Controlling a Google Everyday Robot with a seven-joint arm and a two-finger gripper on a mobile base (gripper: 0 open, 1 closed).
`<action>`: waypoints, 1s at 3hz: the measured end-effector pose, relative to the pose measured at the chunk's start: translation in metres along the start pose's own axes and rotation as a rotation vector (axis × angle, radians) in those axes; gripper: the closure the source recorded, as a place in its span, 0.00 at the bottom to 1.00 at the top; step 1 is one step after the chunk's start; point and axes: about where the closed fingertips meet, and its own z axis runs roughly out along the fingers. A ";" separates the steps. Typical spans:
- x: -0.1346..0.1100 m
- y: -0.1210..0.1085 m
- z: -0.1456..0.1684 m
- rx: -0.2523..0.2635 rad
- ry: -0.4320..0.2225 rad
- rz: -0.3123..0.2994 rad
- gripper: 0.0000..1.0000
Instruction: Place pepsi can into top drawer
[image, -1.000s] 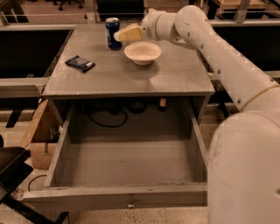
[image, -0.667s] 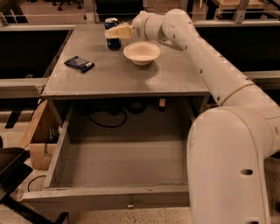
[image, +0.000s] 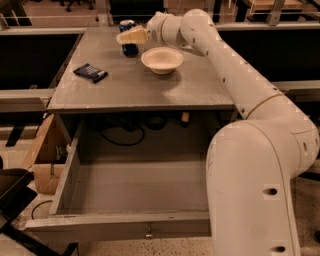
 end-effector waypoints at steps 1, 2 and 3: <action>0.001 0.001 0.021 0.032 0.024 -0.016 0.00; 0.003 -0.003 0.040 0.070 0.037 -0.006 0.00; 0.009 -0.005 0.059 0.084 0.040 0.021 0.00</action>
Offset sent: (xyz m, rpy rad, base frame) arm 0.0513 0.0342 -0.0076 -0.0321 0.0121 -0.1302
